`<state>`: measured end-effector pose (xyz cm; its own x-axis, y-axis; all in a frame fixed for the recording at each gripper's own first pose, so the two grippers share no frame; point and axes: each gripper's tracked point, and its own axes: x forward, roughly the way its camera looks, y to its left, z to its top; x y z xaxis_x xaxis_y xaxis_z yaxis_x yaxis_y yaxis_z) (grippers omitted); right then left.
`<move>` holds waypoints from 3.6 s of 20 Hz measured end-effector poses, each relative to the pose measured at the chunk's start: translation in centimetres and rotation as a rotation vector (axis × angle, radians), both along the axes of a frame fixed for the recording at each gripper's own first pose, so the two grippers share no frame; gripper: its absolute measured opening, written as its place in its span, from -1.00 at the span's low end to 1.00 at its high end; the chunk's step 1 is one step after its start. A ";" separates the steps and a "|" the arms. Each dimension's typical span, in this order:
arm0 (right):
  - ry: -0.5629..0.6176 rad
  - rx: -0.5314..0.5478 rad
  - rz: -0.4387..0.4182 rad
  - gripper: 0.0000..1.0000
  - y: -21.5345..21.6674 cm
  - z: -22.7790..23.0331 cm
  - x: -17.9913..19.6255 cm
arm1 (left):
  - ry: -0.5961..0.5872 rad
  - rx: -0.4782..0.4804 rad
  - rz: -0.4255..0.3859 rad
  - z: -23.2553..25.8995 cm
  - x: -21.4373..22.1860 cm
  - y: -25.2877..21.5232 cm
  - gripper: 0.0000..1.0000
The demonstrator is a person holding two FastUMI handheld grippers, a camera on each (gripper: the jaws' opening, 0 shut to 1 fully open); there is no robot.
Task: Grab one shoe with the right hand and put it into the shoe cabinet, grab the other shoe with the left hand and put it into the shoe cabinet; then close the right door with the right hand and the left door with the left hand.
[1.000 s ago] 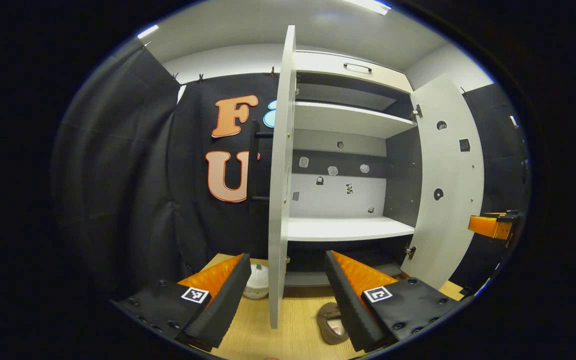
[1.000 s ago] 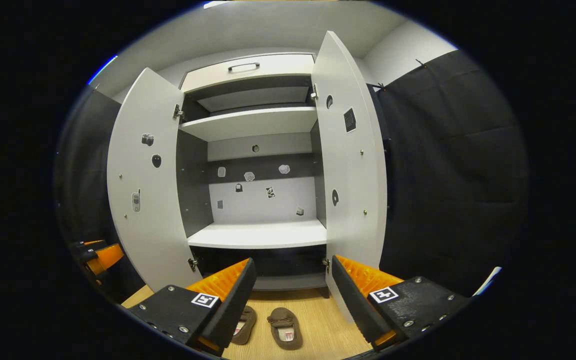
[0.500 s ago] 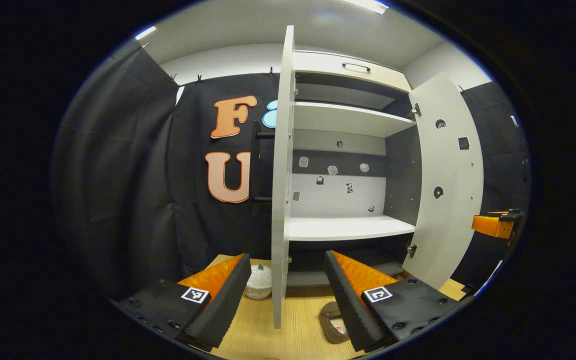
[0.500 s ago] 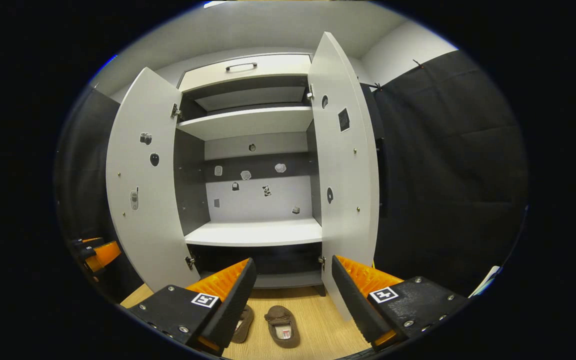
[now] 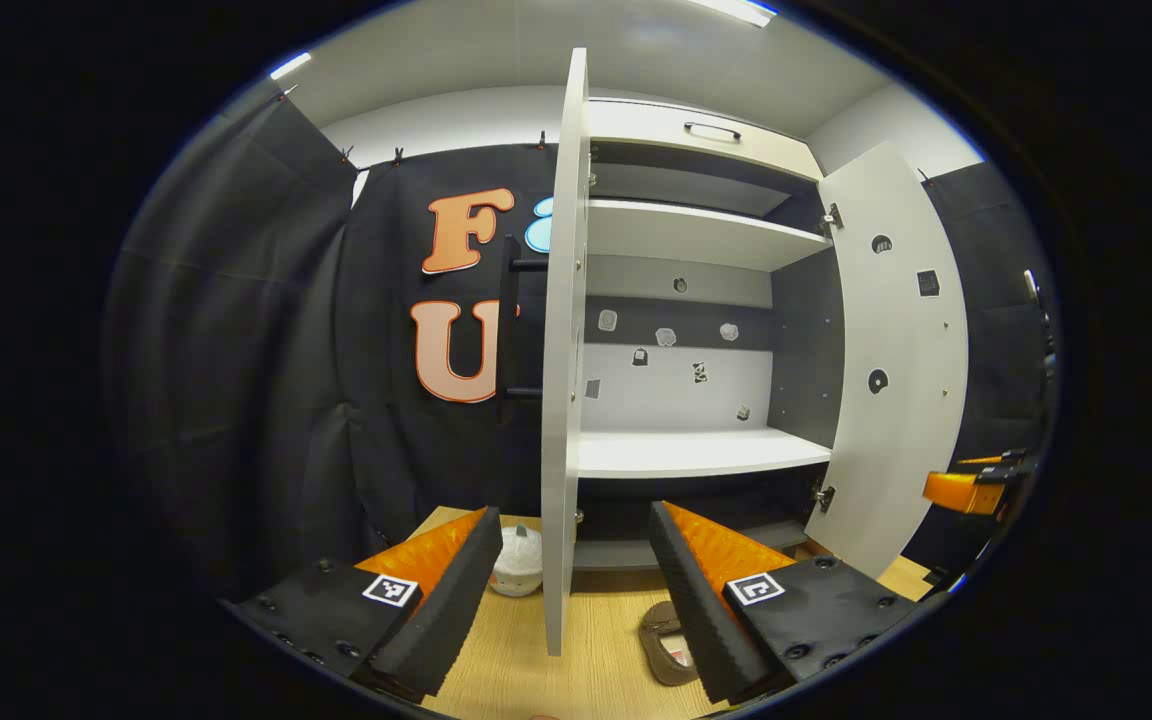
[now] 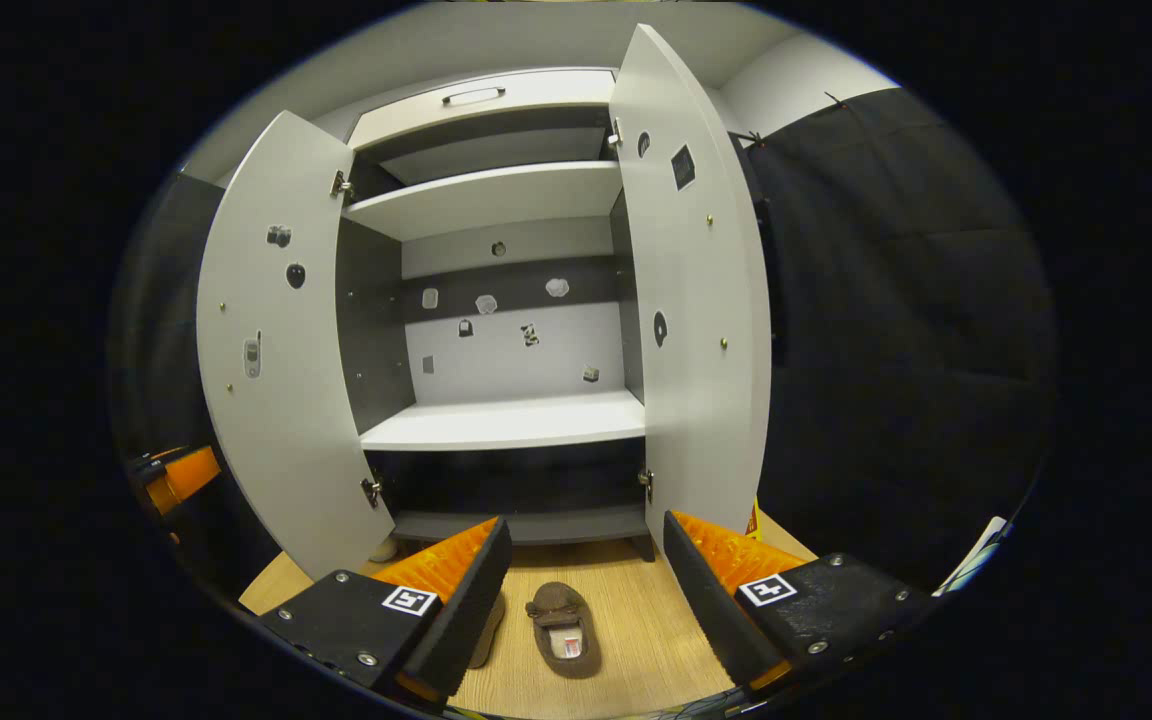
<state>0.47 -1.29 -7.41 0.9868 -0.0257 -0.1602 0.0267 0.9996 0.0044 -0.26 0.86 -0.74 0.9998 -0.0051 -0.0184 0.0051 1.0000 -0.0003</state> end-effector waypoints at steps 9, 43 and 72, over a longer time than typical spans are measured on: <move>0.274 -0.041 0.069 0.89 1.6 -12.9 3.3 | 0.017 0.034 0.041 -0.6 0.1 1.2 0.93; 0.648 0.079 -0.002 -0.99 0.6 -29.1 9.7 | 0.025 0.019 0.126 -0.2 -2.2 2.4 0.93; 0.227 0.181 -0.070 -1.00 6.5 4.9 38.2 | -0.015 0.019 0.187 -0.4 -1.4 7.0 0.99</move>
